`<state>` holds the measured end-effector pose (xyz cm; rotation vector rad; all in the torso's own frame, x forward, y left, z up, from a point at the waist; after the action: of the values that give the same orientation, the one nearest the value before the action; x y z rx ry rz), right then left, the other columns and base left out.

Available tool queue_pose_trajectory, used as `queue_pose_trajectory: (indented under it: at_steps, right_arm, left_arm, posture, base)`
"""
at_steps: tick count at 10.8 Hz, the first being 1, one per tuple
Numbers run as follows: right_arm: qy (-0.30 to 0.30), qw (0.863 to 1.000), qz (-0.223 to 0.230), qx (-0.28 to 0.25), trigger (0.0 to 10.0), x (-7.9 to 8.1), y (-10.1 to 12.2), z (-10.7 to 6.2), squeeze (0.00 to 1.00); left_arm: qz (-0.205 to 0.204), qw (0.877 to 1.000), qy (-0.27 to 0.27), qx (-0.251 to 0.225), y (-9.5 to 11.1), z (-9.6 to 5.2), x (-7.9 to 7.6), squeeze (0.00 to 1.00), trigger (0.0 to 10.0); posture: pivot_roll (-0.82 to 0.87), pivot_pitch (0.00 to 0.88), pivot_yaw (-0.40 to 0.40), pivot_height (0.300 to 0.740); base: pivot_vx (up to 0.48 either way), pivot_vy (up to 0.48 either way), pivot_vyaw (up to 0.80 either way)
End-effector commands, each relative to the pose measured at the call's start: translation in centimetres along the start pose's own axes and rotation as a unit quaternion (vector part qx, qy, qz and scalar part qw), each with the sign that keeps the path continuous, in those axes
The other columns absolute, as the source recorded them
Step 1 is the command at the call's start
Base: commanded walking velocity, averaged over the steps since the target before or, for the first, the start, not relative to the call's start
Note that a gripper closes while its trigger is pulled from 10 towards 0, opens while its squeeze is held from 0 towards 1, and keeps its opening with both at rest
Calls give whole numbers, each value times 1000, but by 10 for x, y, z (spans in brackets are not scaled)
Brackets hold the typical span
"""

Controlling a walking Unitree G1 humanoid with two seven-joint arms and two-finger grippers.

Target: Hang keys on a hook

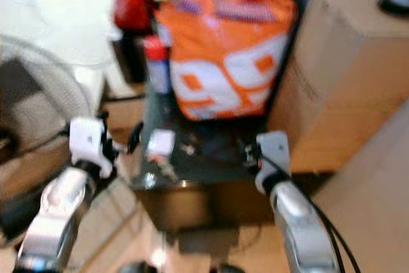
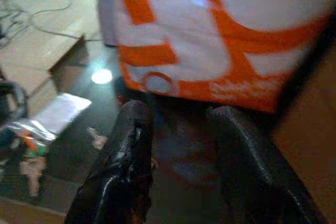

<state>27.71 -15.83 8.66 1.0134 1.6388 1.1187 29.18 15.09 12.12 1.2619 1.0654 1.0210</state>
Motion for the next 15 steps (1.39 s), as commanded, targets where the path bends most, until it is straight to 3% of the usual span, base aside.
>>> queue_pose_trajectory:
  at_steps: [1,3,9,10,11,15]
  right_arm:
    - [9,1000,-4,-20,10000,6,10,2,0]
    - [-26,999,21,-8,10000,-4,5,3,0]
    - [-43,999,-1,-4,10000,-13,3,3,0]
    - [-70,997,26,5,10000,-20,-2,2,0]
    - [-88,995,43,11,10000,-26,-5,0,0]
    - [-109,993,33,-4,10000,-30,1,-3,0]
  left_arm:
    - [6,1000,8,-3,2,-3,6,0,10000]
    - [8,1000,8,-1,2,-3,6,0,10000]
    - [6,1000,0,3,0,-1,5,0,10000]
    - [3,1000,-3,1,0,-1,4,0,10000]
    - [0,1000,-3,-1,0,-1,4,0,10000]
    - [0,1000,-7,2,-1,1,3,0,10000]
  posture:
    - [-70,80,4,740]
    - [-66,79,3,740]
    - [-72,58,-6,740]
    - [-72,56,-8,740]
    - [-72,54,-8,740]
    - [-79,53,-2,740]
  base:
    - [330,0,800]
    - [328,0,0]
    - [0,0,0]
    - [0,0,0]
    - [270,0,0]
    - [370,0,369]
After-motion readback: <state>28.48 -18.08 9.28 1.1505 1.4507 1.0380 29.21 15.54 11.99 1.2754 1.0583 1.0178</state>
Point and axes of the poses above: a point about 5 cm out from each wrist's last joint towards the gripper, its own z axis pointing out of the wrist towards the gripper, its own y axis along the axis of the wrist's last joint, x = y × z, the point moved 3 cm from there along z, pointing out of the wrist towards the gripper, and after that the axes turned 10 degrees about -z, right-handed, at the moved point
